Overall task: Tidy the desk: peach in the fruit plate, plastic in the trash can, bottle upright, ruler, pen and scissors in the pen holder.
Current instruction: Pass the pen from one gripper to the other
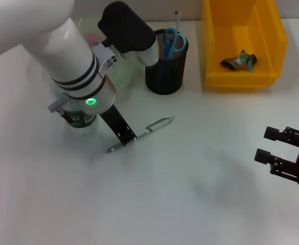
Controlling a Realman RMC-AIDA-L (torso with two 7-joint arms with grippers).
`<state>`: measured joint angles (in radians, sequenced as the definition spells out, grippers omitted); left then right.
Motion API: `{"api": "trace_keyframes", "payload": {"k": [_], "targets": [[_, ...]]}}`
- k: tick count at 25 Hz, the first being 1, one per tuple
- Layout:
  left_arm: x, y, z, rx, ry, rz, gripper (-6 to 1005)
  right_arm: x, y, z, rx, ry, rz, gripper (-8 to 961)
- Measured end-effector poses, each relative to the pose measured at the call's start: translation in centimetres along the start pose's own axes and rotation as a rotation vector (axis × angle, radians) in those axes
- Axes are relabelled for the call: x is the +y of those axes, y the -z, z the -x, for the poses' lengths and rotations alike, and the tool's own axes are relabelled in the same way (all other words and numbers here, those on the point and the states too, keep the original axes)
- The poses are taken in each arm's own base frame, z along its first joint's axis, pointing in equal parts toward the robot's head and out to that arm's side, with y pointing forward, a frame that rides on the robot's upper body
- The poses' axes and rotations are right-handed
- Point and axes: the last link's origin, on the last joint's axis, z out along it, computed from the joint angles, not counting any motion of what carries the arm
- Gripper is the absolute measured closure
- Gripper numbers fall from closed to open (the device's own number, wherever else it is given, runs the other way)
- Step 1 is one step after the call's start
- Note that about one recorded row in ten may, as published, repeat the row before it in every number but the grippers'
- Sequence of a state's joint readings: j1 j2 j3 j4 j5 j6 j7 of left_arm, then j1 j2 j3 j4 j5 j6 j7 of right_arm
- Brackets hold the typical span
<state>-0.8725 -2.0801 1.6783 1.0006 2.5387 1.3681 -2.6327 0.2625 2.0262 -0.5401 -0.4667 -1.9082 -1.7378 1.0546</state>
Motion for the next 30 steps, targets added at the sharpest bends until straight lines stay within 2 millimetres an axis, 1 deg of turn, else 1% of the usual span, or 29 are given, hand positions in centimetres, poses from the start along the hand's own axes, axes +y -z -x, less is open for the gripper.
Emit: {"api": "trace_keyframes", "payload": {"k": [7,12,15,20,25,30], "targets": [[-0.1,-0.2,0.0,-0.005,0.002,-0.013,854,0.0,-0.1,0.0,0.003,0.003,0.005,354],[0.0,-0.6,0.0,-0.011,-0.008,-0.02,709,0.0,-0.1,0.0,0.003,0.006,0.007,357],[0.1,-1.1,0.3,-0.026,-0.019,-0.026,622,-0.1,-0.3,0.1,0.003,0.01,0.008,358],[0.1,-1.3,0.4,-0.033,-0.021,-0.028,411,-0.2,-0.5,0.1,0.006,0.012,0.006,361],[0.1,-1.3,0.4,-0.033,-0.022,-0.028,450,-0.2,-0.5,0.1,0.006,0.011,0.006,364],[0.2,-1.2,0.3,-0.045,-0.032,-0.024,465,-0.2,-0.5,0.1,0.006,0.01,0.005,367]]}}
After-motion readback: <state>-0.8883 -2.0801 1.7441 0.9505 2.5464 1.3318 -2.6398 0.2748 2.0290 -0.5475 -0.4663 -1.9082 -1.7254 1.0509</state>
